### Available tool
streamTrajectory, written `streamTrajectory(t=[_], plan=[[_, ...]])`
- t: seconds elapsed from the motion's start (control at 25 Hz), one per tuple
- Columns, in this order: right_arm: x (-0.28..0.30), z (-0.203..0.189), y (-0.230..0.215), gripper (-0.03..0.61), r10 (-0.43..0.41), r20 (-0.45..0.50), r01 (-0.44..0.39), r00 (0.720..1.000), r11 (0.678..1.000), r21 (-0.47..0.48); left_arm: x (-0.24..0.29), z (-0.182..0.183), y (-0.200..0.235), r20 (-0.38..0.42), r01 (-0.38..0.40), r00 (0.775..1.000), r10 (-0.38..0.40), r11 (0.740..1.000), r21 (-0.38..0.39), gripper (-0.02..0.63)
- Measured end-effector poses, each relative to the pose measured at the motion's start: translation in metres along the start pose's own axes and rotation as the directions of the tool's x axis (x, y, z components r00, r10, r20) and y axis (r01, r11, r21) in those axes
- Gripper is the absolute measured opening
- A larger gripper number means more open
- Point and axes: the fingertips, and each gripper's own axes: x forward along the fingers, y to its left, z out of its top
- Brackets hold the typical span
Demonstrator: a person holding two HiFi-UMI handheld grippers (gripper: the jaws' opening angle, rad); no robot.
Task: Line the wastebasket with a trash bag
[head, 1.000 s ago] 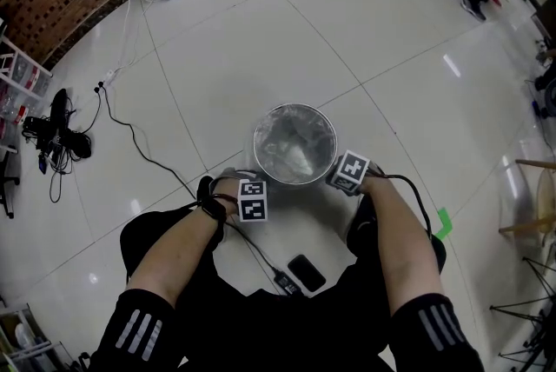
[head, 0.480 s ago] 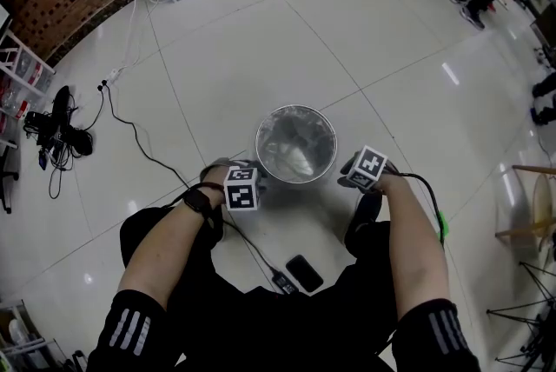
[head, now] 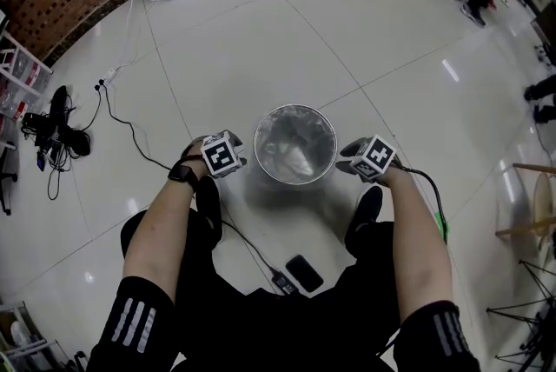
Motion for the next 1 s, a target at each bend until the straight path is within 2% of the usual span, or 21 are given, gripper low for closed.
streamTrajectory(t=[0.08, 0.2, 0.48, 0.76, 0.88, 1.0], plan=[[0.007, -0.001, 0.000, 0.178, 0.017, -0.004, -0.017, 1.000, 1.000, 0.007, 0.015, -0.005, -0.004, 0.000, 0.040, 0.999, -0.040, 0.999, -0.020, 0.219], [0.019, -0.007, 0.002, 0.197, 0.040, -0.024, -0.039, 0.999, 0.999, 0.007, 0.033, 0.000, -0.015, 0.004, 0.086, 0.996, -0.086, 0.996, -0.001, 0.235], [0.037, -0.005, -0.002, 0.204, 0.034, -0.051, -0.037, 0.998, 0.998, -0.060, 0.057, 0.022, -0.013, 0.033, 0.076, 0.996, -0.078, 0.995, 0.069, 0.261], [0.045, -0.016, -0.022, 0.204, -0.053, -0.097, 0.046, 0.994, 0.997, -0.066, 0.077, 0.016, -0.001, 0.015, 0.043, 0.999, -0.043, 0.998, 0.047, 0.262], [0.048, -0.019, -0.024, 0.204, -0.049, -0.097, 0.044, 0.994, 0.997, -0.056, 0.084, 0.010, -0.002, -0.003, 0.044, 0.999, -0.044, 0.999, 0.029, 0.262], [0.047, -0.017, -0.021, 0.204, -0.029, -0.097, 0.022, 0.995, 0.997, -0.074, 0.080, 0.009, -0.003, 0.000, 0.058, 0.998, -0.058, 0.997, 0.045, 0.262]])
